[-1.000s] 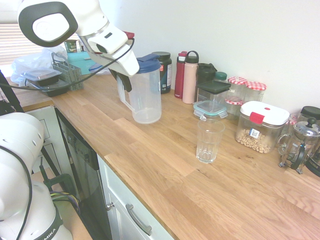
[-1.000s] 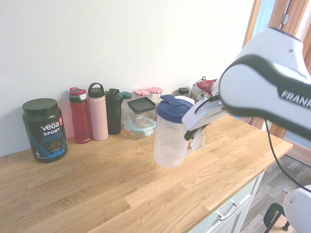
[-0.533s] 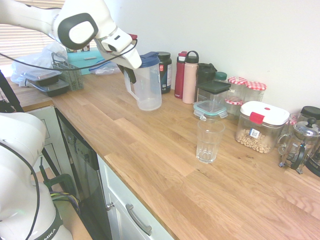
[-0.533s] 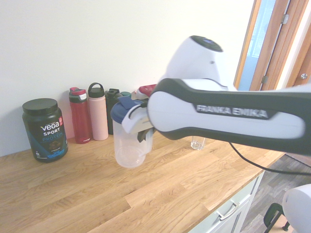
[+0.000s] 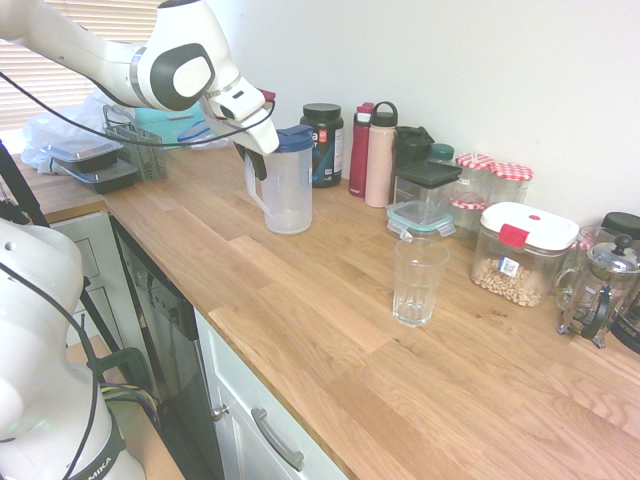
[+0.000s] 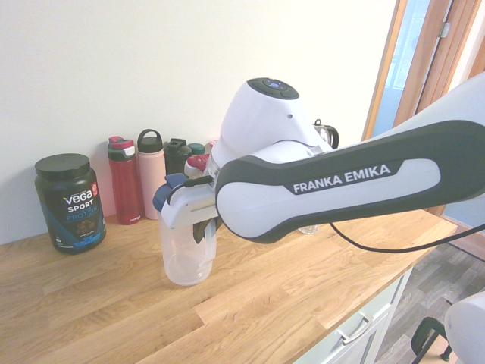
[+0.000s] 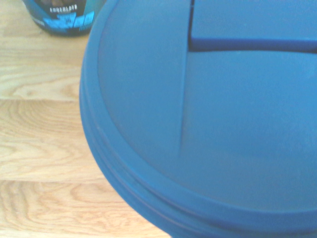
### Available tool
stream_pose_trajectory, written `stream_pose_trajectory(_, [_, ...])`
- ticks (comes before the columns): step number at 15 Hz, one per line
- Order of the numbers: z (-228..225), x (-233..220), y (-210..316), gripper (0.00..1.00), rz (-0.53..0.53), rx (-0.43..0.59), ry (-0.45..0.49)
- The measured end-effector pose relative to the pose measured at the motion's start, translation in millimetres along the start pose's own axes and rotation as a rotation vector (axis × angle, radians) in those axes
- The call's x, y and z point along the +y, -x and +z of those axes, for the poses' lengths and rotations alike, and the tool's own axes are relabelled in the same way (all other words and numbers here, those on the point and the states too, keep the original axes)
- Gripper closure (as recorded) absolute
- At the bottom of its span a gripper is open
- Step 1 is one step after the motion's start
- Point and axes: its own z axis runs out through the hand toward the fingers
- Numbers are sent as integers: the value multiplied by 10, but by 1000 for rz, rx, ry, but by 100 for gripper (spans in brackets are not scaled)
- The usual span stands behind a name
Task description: Pour me some water
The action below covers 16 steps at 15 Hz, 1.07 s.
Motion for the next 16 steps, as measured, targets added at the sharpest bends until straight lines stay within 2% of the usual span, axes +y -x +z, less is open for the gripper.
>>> stream_pose_trajectory(2, [14, 45, -21, 100, 17, 7, -2])
stream_pose_trajectory(3, [13, 61, -16, 0, 22, 8, -1])
stream_pose_trajectory(16, [-102, 201, 157, 0, 5, 14, 3])
